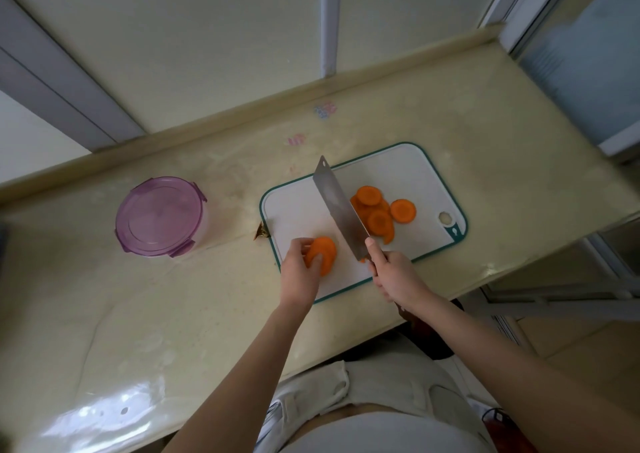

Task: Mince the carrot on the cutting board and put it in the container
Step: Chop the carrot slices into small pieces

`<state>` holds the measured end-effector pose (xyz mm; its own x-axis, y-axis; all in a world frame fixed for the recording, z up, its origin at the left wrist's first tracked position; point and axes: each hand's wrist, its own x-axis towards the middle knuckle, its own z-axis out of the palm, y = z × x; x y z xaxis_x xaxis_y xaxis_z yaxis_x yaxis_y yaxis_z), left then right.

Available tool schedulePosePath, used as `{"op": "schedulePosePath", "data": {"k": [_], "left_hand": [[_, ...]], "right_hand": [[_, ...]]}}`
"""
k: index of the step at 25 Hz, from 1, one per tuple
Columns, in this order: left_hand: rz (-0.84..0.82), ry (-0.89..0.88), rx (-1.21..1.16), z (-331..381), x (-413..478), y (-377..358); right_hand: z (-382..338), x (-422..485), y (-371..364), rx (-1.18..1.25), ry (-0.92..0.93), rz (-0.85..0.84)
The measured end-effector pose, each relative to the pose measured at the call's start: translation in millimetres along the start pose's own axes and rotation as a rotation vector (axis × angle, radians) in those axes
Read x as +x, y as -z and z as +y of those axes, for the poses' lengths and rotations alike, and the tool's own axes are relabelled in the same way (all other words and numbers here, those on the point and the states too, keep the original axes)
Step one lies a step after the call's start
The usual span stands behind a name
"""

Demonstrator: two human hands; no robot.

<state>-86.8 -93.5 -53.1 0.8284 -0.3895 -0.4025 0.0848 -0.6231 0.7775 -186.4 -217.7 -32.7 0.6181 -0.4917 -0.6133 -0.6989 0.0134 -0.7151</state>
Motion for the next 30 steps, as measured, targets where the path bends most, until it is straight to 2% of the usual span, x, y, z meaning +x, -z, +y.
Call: {"op": "schedulePosePath", "data": {"k": [7,11,14,19,24,30], "left_hand": [[-0.007,-0.197,0.404,-14.1,-0.4,3.2],[-0.067,-0.124,0.32,-16.3,1.0,3.0],[-0.067,-0.153,0.263,-14.4,5.2,1.3],[-0.022,-0.191,0.338,-18.4,7.9,0.1],[-0.16,-0.283,0.506,-21.4,5.7,1.2],[-0.074,-0.2,0.408,-9.3,8.0,-6.7]], "right_hand": [[4.1,-9.3,-11.9,-0.146,0.097,0.026],[3.7,-14.1,-22.4,-0.238,0.128,0.056],[0.3,-21.1,-30.7,-0.276,0.167,0.016],[-2.5,-20.2,-27.6,-0.275,0.169,-0.003],[4.3,-19.6,-24.0,-0.224,0.155,0.027],[8.6,-13.4,-22.8,-0.228,0.173,0.042]]}}
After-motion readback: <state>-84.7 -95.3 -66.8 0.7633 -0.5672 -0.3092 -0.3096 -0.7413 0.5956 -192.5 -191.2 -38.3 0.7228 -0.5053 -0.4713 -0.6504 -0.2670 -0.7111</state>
